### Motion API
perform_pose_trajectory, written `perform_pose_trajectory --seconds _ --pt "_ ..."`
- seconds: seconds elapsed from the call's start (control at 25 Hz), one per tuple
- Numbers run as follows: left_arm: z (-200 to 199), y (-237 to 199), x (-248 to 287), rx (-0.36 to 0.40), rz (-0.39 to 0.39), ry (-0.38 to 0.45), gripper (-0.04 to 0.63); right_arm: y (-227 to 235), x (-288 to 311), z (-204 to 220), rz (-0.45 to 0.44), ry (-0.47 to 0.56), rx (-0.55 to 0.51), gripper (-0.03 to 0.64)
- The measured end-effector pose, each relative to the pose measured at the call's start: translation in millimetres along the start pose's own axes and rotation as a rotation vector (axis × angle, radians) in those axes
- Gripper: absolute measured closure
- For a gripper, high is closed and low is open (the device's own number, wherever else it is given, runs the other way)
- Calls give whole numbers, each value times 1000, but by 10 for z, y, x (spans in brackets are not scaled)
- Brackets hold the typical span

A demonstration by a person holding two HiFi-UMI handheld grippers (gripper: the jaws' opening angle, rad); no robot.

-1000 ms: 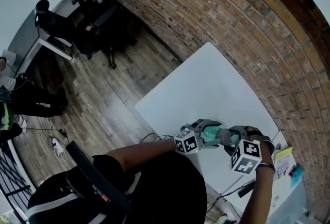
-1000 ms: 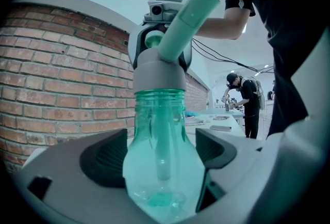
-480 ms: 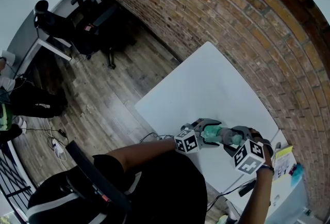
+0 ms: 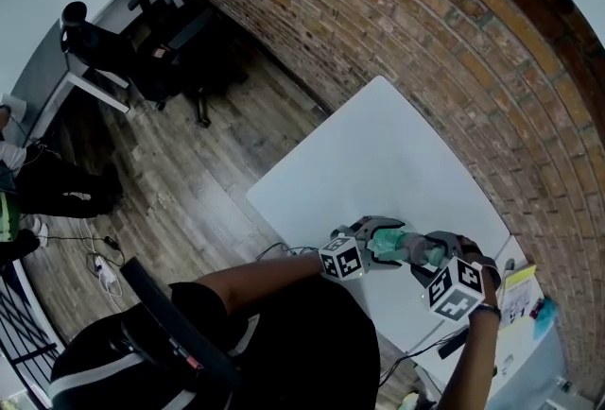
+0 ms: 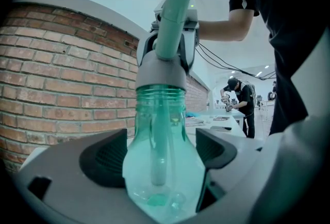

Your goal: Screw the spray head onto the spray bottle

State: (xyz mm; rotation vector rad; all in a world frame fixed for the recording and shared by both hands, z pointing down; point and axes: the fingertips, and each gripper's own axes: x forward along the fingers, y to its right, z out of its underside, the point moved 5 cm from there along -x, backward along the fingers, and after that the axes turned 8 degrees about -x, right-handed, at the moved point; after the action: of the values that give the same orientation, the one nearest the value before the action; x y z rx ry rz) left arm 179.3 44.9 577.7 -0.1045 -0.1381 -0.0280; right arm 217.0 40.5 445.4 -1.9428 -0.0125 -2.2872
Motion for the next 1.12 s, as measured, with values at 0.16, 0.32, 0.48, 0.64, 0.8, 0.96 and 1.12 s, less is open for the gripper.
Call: perform_pose_trajectory --seconds 0.16,0.32,0.48,0.64,0.8,0.96,1.12 --pt "1 -3 12 -4 1 1 199 -24 37 -75 15 -52 -63 345" --pt "-3 -1 6 -2 2 2 199 -42 48 -87 20 -86 -91 345" --pt "0 -2 7 -3 0 6 199 -37 44 -73 21 -65 -77 344" --pt "-2 0 5 -4 -4 8 199 -2 36 -71 0 -76 35 344" --pt "-2 -4 8 -6 -5 11 198 29 28 -64 6 -66 223 344" --pt "5 -8 -3 -10 -5 9 198 48 31 -60 6 -72 351 344" --pt "12 -8 4 -16 -4 10 198 67 35 -24 -19 -45 478 344"
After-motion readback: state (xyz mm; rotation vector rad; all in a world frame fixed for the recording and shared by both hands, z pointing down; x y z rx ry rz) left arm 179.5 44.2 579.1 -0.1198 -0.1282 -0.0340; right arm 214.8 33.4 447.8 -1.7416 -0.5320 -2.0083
